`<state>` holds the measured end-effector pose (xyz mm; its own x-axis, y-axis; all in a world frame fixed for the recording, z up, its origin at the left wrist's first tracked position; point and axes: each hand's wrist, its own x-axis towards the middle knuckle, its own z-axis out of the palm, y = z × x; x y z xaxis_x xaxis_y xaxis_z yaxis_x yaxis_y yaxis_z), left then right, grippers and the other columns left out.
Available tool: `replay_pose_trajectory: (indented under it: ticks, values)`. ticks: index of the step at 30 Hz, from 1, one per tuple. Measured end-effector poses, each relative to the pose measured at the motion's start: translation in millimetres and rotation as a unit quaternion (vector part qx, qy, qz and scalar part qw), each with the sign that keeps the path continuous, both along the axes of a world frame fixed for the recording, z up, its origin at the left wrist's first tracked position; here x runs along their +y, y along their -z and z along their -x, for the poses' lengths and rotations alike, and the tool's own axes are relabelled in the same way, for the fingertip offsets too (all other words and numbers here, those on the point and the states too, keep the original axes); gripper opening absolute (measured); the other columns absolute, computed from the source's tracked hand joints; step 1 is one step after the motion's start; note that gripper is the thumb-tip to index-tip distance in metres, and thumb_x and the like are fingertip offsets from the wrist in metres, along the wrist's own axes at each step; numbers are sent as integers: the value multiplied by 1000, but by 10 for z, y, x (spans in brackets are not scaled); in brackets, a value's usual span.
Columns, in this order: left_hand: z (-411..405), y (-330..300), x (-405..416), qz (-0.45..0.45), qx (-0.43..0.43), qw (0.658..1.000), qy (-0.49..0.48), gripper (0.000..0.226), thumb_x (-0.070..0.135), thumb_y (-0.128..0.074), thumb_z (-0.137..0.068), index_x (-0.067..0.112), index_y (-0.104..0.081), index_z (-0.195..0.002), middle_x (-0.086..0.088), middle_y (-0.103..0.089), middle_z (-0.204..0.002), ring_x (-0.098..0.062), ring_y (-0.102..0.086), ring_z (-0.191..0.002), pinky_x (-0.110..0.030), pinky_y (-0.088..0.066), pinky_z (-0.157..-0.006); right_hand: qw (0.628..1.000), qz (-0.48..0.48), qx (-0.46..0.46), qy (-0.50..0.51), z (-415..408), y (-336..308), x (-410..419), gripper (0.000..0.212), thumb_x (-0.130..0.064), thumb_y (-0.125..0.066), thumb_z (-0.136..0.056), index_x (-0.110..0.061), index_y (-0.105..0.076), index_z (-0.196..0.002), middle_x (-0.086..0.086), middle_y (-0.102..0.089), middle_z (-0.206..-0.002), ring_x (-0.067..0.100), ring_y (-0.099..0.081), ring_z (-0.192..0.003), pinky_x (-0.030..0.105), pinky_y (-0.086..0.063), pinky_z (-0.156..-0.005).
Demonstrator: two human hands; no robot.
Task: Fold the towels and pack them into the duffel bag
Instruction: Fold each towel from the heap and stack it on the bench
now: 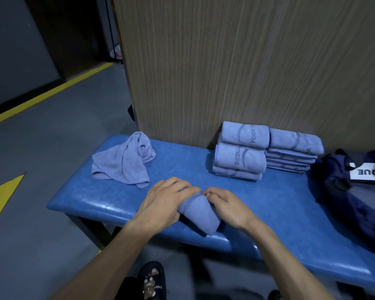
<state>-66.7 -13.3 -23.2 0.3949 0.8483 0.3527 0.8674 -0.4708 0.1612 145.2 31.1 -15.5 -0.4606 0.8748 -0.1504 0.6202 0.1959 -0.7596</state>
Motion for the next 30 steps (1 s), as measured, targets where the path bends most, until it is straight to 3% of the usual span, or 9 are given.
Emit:
replay_pose_trajectory:
  ticks: [6,10,16,19,20,22,24,25,30]
  values:
    - [-360,-271,-56,-49,-69,988,127,57,5,-57,-69,20,-64,-124,4,-63,-126,-22,-57,-116,-31,-45,-96,921,311,231,-48,-413,-369,-162,57,-56,-64,-87,-13,-65,-124,-4,-72,-124,9,-65,-117,25,-51,-98]
    - [-579,-325,-59,-62,-43,985,154,56,9,-49,-74,18,-66,-127,0,-63,-130,-23,-53,-123,-34,-43,-103,823,456,337,-26,-574,-235,-207,100,-50,-96,-54,0,-56,-132,20,-64,-132,30,-67,-112,48,-54,-100]
    - [-680,-297,-25,-27,-25,989,141,83,1,-57,-72,31,-47,-149,2,-38,-159,-21,-32,-148,-32,-30,-119,883,362,296,-41,-795,-263,-175,60,-37,-91,-68,0,-71,-111,18,-70,-109,22,-69,-93,29,-55,-81]
    - [-704,-291,7,30,-178,983,33,88,-5,-61,-74,33,-40,-151,9,-33,-158,-14,-34,-146,-24,-31,-117,891,328,314,14,-907,-287,-185,65,-27,-85,-74,4,-61,-126,21,-69,-120,26,-69,-100,34,-56,-88]
    - [-716,-319,21,98,-282,954,1,83,-9,-57,-76,35,-44,-145,9,-43,-150,-14,-43,-139,-24,-38,-112,892,311,326,30,-943,-308,-190,63,-24,-82,-76,3,-59,-129,21,-69,-123,27,-68,-102,36,-55,-89]
    - [-743,-406,22,277,-486,829,-10,61,-4,-51,-78,34,-57,-125,5,-63,-124,-16,-63,-111,-24,-54,-89,895,284,341,38,-996,-375,-215,57,-21,-75,-79,-1,-60,-130,20,-68,-126,27,-68,-104,35,-55,-89]
    - [-784,-482,5,399,-564,723,-2,41,20,-57,-74,25,-69,-113,-2,-70,-103,-19,-66,-89,-31,-57,-74,907,264,328,19,-1026,-444,-242,52,-21,-71,-82,-5,-61,-131,19,-67,-128,28,-67,-107,35,-54,-92]
    - [-806,-516,4,417,-568,710,7,38,33,-61,-76,23,-72,-110,-5,-70,-99,-20,-66,-87,-35,-57,-72,913,256,319,9,-1036,-470,-255,51,-21,-70,-83,-6,-62,-131,19,-67,-128,27,-66,-108,35,-53,-93]
    - [-959,-602,56,397,-516,758,29,47,53,-68,-83,21,-70,-117,-2,-73,-102,-14,-66,-90,-32,-54,-70,946,213,245,-25,-1097,-556,-218,44,-23,-69,-87,-8,-63,-129,20,-67,-126,29,-66,-110,43,-48,-100]
